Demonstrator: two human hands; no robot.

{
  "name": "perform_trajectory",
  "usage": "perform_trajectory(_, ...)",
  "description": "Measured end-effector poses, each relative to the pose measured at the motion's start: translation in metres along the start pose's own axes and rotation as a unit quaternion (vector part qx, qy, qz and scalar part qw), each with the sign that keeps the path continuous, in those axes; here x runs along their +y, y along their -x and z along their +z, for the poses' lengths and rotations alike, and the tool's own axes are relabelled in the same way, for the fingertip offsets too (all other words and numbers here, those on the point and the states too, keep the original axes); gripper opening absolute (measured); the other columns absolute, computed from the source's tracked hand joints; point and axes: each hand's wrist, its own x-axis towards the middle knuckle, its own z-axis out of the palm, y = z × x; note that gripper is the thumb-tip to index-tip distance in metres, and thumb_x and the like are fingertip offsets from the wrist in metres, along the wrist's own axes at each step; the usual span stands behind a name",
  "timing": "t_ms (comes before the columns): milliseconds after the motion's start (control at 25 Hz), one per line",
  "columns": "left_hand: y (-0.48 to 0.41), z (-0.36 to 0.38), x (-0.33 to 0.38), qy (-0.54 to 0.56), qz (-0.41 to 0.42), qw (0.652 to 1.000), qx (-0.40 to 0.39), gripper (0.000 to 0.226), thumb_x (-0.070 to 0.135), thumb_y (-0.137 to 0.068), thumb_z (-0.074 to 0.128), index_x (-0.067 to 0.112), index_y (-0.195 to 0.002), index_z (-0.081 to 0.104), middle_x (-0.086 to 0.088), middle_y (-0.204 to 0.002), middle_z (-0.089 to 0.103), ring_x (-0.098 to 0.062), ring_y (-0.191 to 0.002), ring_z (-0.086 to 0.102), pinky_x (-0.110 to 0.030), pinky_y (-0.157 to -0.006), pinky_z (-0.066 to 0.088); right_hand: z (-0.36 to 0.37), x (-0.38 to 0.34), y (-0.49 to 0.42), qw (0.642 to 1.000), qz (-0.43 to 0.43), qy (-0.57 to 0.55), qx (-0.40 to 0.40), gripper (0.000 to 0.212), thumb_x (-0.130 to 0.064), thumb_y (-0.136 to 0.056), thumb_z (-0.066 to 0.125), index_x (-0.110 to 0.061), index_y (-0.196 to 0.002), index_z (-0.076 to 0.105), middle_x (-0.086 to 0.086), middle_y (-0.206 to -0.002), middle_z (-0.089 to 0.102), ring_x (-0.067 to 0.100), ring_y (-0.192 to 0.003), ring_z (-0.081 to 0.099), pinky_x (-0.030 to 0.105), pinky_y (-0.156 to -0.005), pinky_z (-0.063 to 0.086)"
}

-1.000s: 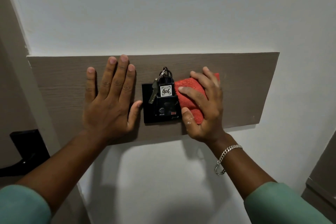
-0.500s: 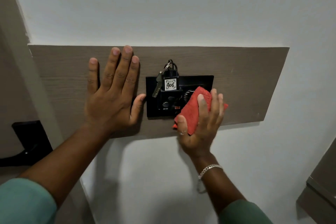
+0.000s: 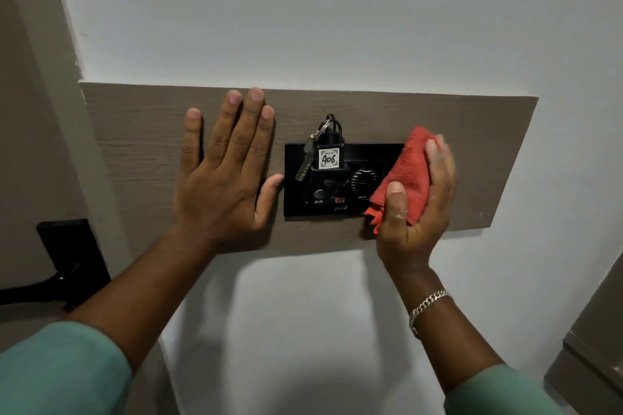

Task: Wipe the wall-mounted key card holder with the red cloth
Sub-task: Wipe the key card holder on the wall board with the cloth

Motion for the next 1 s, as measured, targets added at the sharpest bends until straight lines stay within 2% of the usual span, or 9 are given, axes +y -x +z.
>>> perform_trajectory(80,0.000,0.000,-0.001,0.003,-0.001,1.000,0.000,0.077,0.046,-0.095,0.036,0.005,-0.156,0.015,-0.014,-0.163,0.011,-0.032,-0.151,0.013,-0.056,-0.121,0.005,0.014,-0.017,-0.003,0.992,-0.101,-0.013,-0.069,0.052,-0.032,-0.096,0.048,-0.014,-0.144,0.043,0.022,-0.153,0.040,0.039,-0.147,0.034,0.060,-0.119,0.032)
perform_trajectory(160,-0.001,-0.001,-0.002,0.005,-0.002,1.000,0.006,0.076,0.046,-0.095,0.038,0.005,-0.156,0.017,-0.014,-0.163,0.013,-0.032,-0.151,0.014,-0.056,-0.121,0.007,0.030,-0.032,0.007,0.972,-0.178,0.046,-0.149,0.053,-0.035,-0.095,0.050,-0.017,-0.143,0.043,0.020,-0.153,0.037,0.039,-0.149,0.031,0.061,-0.118,0.031)
perform_trajectory(280,0.001,0.001,-0.001,0.011,-0.003,1.000,0.008,0.077,0.047,-0.095,0.039,0.006,-0.156,0.018,-0.014,-0.163,0.014,-0.031,-0.152,0.013,-0.057,-0.121,0.009,0.030,-0.021,0.019,0.947,-0.230,0.133,-0.178,0.051,-0.038,-0.094,0.053,-0.019,-0.140,0.044,0.018,-0.152,0.035,0.040,-0.148,0.029,0.070,-0.109,0.035)
perform_trajectory(360,0.001,0.001,-0.001,0.009,-0.006,1.000,0.007,0.077,0.047,-0.094,0.039,0.005,-0.156,0.019,-0.014,-0.163,0.015,-0.030,-0.152,0.013,-0.058,-0.121,0.010,0.023,-0.013,0.018,0.954,-0.211,0.133,-0.165,0.053,-0.041,-0.095,0.050,-0.018,-0.141,0.042,0.018,-0.153,0.033,0.040,-0.149,0.027,0.068,-0.114,0.032)
perform_trajectory(480,0.001,0.001,-0.002,0.005,-0.003,1.000,0.005,0.076,0.047,-0.094,0.039,0.005,-0.155,0.021,-0.015,-0.163,0.016,-0.031,-0.152,0.015,-0.058,-0.120,0.012,0.033,-0.022,0.017,0.979,-0.124,0.100,-0.127,0.057,-0.042,-0.097,0.046,-0.024,-0.150,0.035,0.013,-0.161,0.029,0.037,-0.154,0.020,0.056,-0.124,0.022)
perform_trajectory(680,0.002,0.001,-0.001,0.011,-0.007,1.000,0.003,0.076,0.047,-0.094,0.039,0.005,-0.155,0.022,-0.014,-0.163,0.015,-0.030,-0.152,0.013,-0.058,-0.120,0.011,0.011,-0.003,0.016,0.937,-0.240,0.149,-0.204,0.059,-0.044,-0.094,0.050,-0.026,-0.147,0.032,0.018,-0.155,0.031,0.040,-0.150,0.024,0.072,-0.110,0.034)
perform_trajectory(840,0.000,0.000,-0.001,0.011,-0.006,1.000,0.006,0.076,0.047,-0.094,0.038,0.006,-0.156,0.020,-0.013,-0.164,0.014,-0.028,-0.153,0.010,-0.057,-0.121,0.009,0.019,-0.013,0.008,0.975,-0.112,0.120,-0.150,0.060,-0.044,-0.096,0.046,-0.025,-0.151,0.033,0.012,-0.164,0.024,0.037,-0.155,0.017,0.061,-0.124,0.020)
perform_trajectory(920,0.002,0.001,-0.002,0.019,-0.007,1.000,0.007,0.077,0.047,-0.094,0.038,0.006,-0.156,0.018,-0.013,-0.164,0.012,-0.028,-0.153,0.008,-0.057,-0.122,0.008,0.025,-0.020,0.027,0.967,-0.128,0.138,-0.174,0.064,-0.044,-0.096,0.049,-0.028,-0.154,0.027,0.011,-0.165,0.022,0.037,-0.156,0.015,0.059,-0.124,0.020)
perform_trajectory(1000,0.003,0.002,-0.002,0.018,-0.004,1.000,0.010,0.077,0.047,-0.093,0.038,0.007,-0.156,0.019,-0.012,-0.165,0.012,-0.028,-0.154,0.009,-0.057,-0.122,0.008,0.009,-0.008,0.037,0.946,-0.192,0.160,-0.208,0.062,-0.044,-0.097,0.050,-0.028,-0.152,0.026,0.013,-0.161,0.026,0.035,-0.156,0.013,0.066,-0.118,0.029)
